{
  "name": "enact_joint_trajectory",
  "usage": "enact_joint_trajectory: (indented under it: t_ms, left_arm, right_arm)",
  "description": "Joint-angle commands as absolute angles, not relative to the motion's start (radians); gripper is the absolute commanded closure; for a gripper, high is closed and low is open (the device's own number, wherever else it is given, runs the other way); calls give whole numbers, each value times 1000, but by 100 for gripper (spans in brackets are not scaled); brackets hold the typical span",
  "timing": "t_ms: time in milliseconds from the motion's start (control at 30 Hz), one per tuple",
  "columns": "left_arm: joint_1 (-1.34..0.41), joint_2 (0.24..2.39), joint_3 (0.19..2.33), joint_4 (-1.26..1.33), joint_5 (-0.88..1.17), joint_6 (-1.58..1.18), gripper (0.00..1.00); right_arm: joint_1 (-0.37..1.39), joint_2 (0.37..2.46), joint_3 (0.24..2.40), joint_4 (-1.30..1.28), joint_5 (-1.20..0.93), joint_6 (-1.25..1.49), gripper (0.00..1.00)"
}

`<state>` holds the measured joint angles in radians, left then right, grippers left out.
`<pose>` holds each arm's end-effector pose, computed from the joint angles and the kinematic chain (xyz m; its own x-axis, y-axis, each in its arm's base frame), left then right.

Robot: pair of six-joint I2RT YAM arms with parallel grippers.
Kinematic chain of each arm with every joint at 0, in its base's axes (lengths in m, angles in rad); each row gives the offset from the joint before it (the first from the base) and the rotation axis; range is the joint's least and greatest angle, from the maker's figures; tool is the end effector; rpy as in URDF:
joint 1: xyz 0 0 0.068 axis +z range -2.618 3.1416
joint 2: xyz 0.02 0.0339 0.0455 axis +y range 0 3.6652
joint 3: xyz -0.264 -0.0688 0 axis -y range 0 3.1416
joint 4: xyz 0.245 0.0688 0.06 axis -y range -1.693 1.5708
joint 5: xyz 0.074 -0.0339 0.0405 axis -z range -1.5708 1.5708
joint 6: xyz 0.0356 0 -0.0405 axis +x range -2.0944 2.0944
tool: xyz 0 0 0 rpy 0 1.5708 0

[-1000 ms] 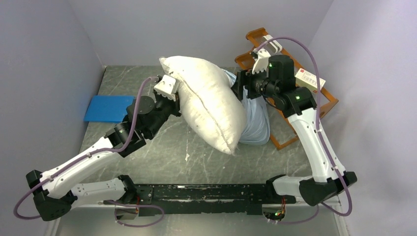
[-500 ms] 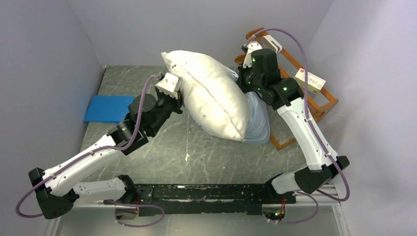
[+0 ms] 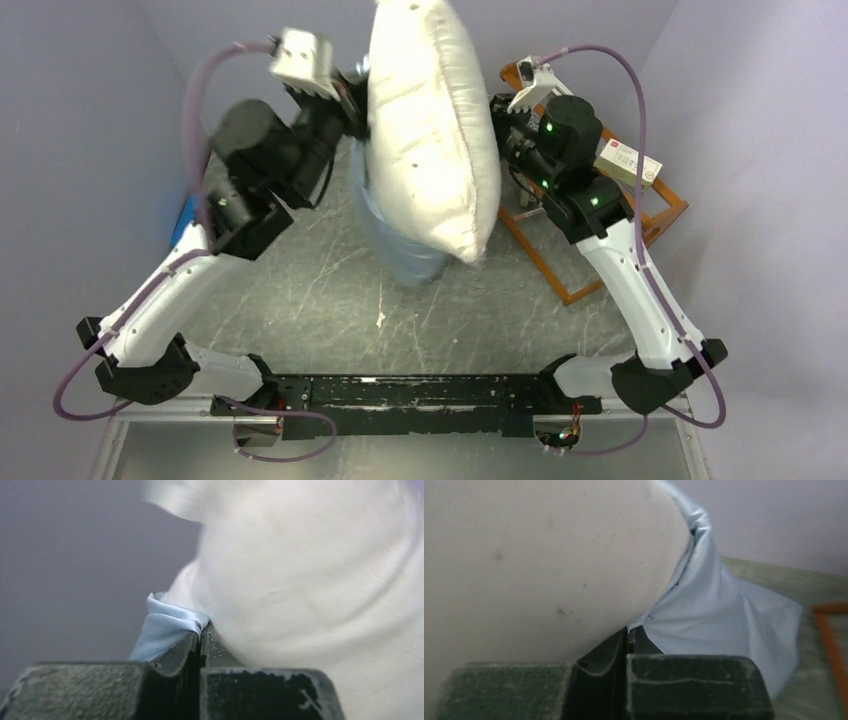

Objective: Put the pillow into the pillowcase

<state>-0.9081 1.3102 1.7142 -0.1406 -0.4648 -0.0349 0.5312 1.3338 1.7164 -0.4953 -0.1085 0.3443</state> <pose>0.1700 -0.1919 0.5476 0.1448 -0.2362 -0.9609 0.4438 0.8834 -0.1503 0.2322 0.1409 0.5049 -0.2926 0.2173 -0.9312 -0.5286 0.7747 0.3469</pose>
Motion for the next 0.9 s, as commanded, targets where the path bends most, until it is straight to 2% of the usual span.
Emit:
enact_joint_trajectory:
  t_ms: [0,133,233,300,400,467,533,667,733,800,867]
  left_arm:
    - [-914,1357,2005,-113,-289,-185,95]
    - [-914,1270,1859,-91,-105,-402,95]
    - [-914,1213,1728,-9,-28,-489,95]
    - [-914,1284,1869,-105,-65,-439,95]
    - [-886,1481,2233,-339,-145,-323,95]
    - [-843,1560,2386,-419,-161,-362,95]
    - [-824,1539,2311,-426,-126,-451,95]
    - [-825,1302,1801,-140,74,-689,95]
    - [-825,1288,1802,-186,72,-680,95]
    - [-810,1342,1938,-289,5,-596,95]
    - [-698,1480,2148,-409,40,-589,95]
  right_arm:
    - [575,1255,1627,25,-290,710,100]
    - [567,1341,1835,-29,-113,688,100]
    - [560,1419,1997,-133,-67,675,100]
    - [562,1412,1953,-129,-142,722,100]
    - [631,1315,1726,97,-281,900,100]
    - [677,1291,1714,165,-241,952,100]
    - [681,1322,1842,104,-152,920,100]
    - [586,1426,2150,-106,92,871,100]
    - [488,1472,2238,-229,92,949,100]
    - [479,1427,2116,-213,24,1019,100]
    - [539,1326,1859,-69,14,1075,100]
